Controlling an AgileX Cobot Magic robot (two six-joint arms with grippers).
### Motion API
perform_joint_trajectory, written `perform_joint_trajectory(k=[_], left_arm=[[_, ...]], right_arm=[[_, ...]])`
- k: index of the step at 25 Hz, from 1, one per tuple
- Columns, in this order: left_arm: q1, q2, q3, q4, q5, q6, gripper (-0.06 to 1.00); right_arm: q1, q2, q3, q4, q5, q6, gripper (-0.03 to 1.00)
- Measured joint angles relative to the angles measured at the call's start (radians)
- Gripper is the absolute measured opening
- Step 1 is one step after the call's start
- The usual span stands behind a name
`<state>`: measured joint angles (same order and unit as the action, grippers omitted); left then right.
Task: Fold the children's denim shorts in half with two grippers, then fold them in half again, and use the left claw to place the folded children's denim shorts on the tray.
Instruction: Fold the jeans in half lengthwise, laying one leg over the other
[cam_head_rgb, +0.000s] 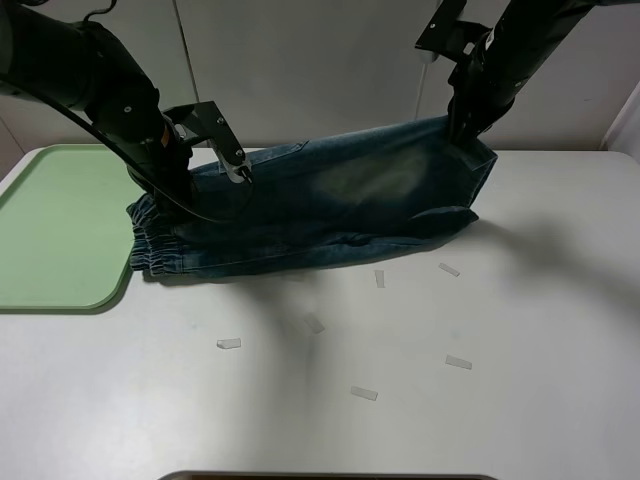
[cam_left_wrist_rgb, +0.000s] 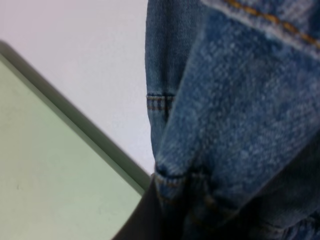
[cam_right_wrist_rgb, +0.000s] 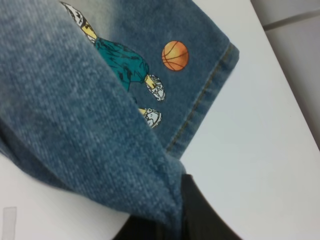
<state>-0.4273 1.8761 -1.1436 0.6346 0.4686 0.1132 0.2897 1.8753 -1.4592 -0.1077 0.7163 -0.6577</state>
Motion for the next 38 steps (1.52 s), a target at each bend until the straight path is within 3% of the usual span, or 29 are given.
perform_joint_trajectory(k=[10, 22, 34, 36, 38], left_arm=[[0.0, 0.0, 0.0, 0.0, -0.003, 0.0, 0.02], [0.0, 0.0, 0.0, 0.001, 0.0, 0.0, 0.02], [0.0, 0.001, 0.0, 0.007, -0.026, 0.0, 0.02], [0.0, 0.001, 0.0, 0.008, -0.029, 0.0, 0.07], [0.0, 0.001, 0.0, 0.01, -0.028, -0.001, 0.2]], right_arm=[[0.0, -0.006, -0.001, 0.02, 0.103, 0.001, -0.02], [-0.003, 0.021, -0.001, -0.001, -0.01, 0.001, -0.02], [-0.003, 0.036, -0.001, -0.017, -0.034, 0.001, -0.02], [-0.003, 0.036, -0.001, -0.022, -0.042, 0.001, 0.0], [-0.005, 0.036, -0.001, -0.028, -0.057, 0.003, 0.09]])
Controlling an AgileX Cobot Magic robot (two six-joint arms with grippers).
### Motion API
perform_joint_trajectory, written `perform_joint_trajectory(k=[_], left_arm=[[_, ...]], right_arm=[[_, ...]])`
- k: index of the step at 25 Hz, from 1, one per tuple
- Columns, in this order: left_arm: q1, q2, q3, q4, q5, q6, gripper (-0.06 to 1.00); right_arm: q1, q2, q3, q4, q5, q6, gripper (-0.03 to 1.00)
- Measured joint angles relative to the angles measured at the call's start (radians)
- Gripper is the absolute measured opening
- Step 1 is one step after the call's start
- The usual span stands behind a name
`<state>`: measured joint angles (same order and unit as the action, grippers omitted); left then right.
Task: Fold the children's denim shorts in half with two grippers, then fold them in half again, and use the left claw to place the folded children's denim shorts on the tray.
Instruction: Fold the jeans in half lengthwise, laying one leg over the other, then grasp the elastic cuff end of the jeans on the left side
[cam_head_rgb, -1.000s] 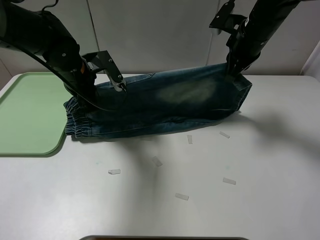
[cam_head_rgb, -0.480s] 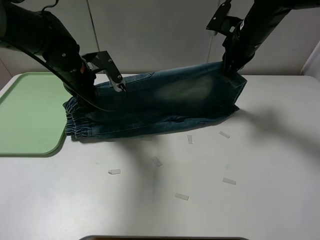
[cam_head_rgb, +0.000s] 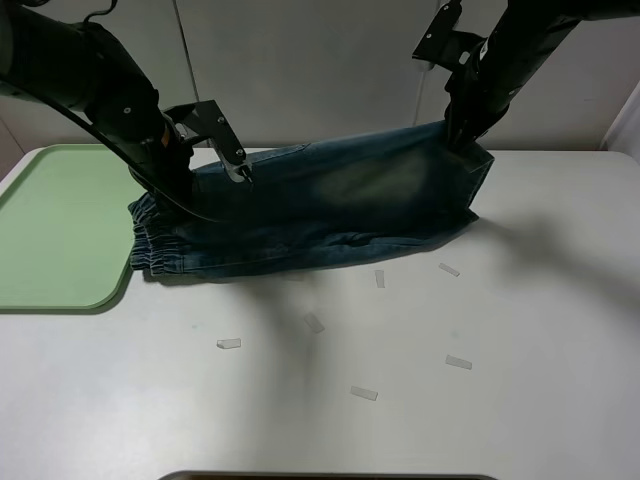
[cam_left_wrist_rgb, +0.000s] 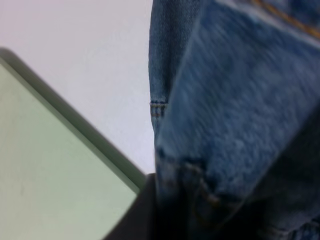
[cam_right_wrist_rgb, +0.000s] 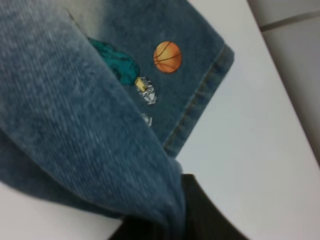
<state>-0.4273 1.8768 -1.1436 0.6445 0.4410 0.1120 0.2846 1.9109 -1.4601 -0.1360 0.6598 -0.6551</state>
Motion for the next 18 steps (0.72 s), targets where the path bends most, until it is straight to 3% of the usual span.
perform_joint_trajectory(k=[1, 2, 3, 6, 10, 18], left_arm=[[0.0, 0.0, 0.0, 0.003, 0.005, -0.002, 0.32], [0.002, 0.0, 0.0, 0.005, 0.012, -0.004, 0.48], [0.005, 0.0, 0.001, 0.006, 0.012, -0.007, 0.65], [0.01, 0.001, 0.001, 0.01, 0.012, -0.012, 0.93], [0.01, 0.001, 0.001, 0.01, 0.008, -0.013, 0.97], [0.01, 0.001, 0.001, 0.01, -0.004, -0.025, 0.99]], right_arm=[[-0.004, 0.0, 0.0, -0.003, -0.002, 0.003, 0.18], [-0.004, 0.0, 0.0, -0.003, -0.002, 0.003, 0.18], [-0.01, 0.0, 0.0, -0.012, -0.004, 0.008, 0.42], [-0.015, 0.0, 0.0, -0.024, -0.022, 0.033, 0.61], [-0.015, 0.0, 0.0, -0.042, -0.042, 0.093, 0.68], [-0.015, 0.0, 0.0, -0.045, -0.047, 0.116, 0.69]])
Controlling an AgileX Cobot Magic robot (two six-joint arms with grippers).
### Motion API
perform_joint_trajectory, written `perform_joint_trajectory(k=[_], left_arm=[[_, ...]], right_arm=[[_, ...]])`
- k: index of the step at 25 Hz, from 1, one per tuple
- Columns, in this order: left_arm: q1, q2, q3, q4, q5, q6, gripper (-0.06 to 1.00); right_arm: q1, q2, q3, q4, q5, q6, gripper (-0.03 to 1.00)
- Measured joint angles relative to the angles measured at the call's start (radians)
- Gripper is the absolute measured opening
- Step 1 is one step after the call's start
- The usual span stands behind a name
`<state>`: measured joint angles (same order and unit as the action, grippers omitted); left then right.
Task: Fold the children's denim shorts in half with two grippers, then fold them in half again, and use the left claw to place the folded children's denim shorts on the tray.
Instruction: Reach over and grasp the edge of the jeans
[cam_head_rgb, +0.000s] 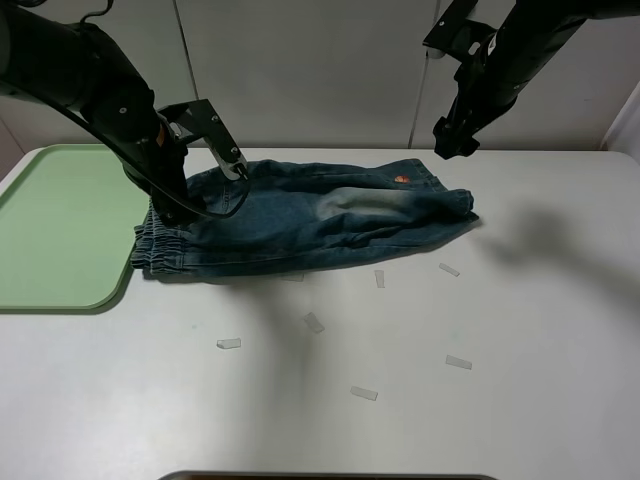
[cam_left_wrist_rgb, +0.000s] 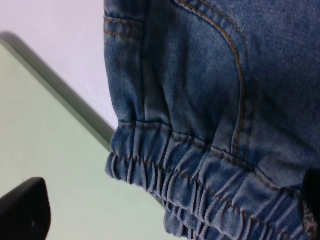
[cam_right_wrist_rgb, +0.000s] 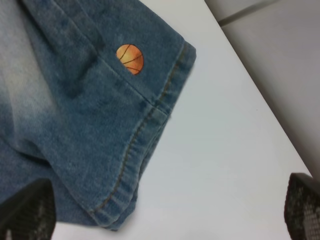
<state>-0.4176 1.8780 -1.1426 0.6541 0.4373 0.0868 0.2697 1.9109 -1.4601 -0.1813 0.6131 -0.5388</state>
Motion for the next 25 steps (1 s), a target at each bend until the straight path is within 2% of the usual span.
perform_joint_trajectory(k=[5, 12, 17, 19, 21, 25], left_arm=[[0.0, -0.01, 0.0, 0.0, 0.023, -0.007, 0.99], [0.0, -0.09, 0.0, -0.013, 0.072, -0.014, 0.99], [0.0, -0.219, 0.0, -0.106, 0.173, -0.015, 0.99], [0.0, -0.23, 0.0, -0.118, 0.189, -0.015, 0.99], [0.0, -0.258, 0.0, -0.146, 0.224, -0.015, 0.99], [0.0, -0.319, 0.0, -0.237, 0.319, -0.015, 0.99]], right_arm=[[0.0, -0.019, 0.0, 0.0, 0.029, 0.05, 0.69], [0.0, -0.07, 0.0, 0.017, 0.129, 0.15, 0.69], [0.0, -0.103, 0.0, 0.04, 0.22, 0.207, 0.69], [0.0, -0.125, 0.0, 0.055, 0.277, 0.255, 0.69], [0.0, -0.132, 0.0, 0.06, 0.29, 0.265, 0.69], [0.0, -0.16, 0.0, 0.085, 0.373, 0.302, 0.69]])
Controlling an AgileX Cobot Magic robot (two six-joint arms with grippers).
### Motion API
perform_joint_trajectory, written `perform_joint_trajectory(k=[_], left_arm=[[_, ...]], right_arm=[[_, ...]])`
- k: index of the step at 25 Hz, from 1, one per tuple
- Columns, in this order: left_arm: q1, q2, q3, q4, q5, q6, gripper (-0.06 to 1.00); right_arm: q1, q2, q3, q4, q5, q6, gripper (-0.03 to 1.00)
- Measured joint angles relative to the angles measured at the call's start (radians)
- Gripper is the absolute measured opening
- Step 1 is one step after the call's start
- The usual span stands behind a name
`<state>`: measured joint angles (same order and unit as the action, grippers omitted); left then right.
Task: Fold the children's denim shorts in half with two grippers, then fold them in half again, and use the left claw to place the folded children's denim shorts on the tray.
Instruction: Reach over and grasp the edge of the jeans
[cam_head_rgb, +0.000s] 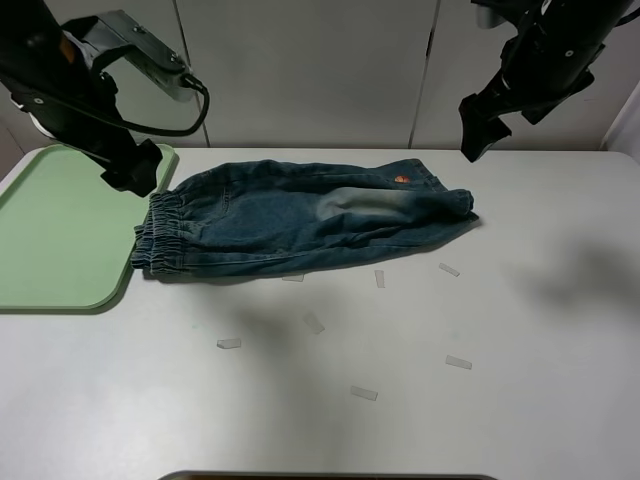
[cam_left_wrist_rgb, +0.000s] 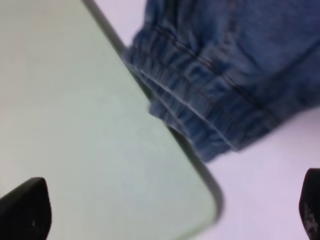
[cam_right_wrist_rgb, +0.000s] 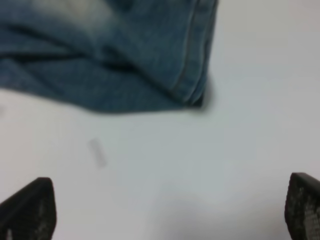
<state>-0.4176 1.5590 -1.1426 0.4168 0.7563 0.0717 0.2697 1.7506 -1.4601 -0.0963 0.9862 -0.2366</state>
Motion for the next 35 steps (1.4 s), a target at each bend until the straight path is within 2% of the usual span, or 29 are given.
perform_joint_trajectory(k=[2, 7, 13, 19, 35], left_arm=[[0.0, -0.026, 0.0, -0.043, 0.033, 0.0, 0.99], [0.0, -0.091, 0.0, -0.137, 0.126, 0.0, 0.98], [0.0, -0.187, 0.009, -0.239, 0.182, 0.0, 0.98], [0.0, -0.311, 0.094, -0.312, 0.192, -0.001, 0.97], [0.0, -0.751, 0.391, -0.322, 0.187, -0.112, 0.96]], right_arm=[[0.0, -0.021, 0.0, 0.034, 0.063, 0.008, 0.69], [0.0, -0.05, 0.0, 0.096, 0.151, 0.03, 0.69], [0.0, -0.092, 0.0, 0.122, 0.219, 0.06, 0.69], [0.0, -0.142, 0.009, 0.143, 0.224, 0.082, 0.69], [0.0, -0.37, 0.247, 0.18, 0.221, 0.096, 0.69]])
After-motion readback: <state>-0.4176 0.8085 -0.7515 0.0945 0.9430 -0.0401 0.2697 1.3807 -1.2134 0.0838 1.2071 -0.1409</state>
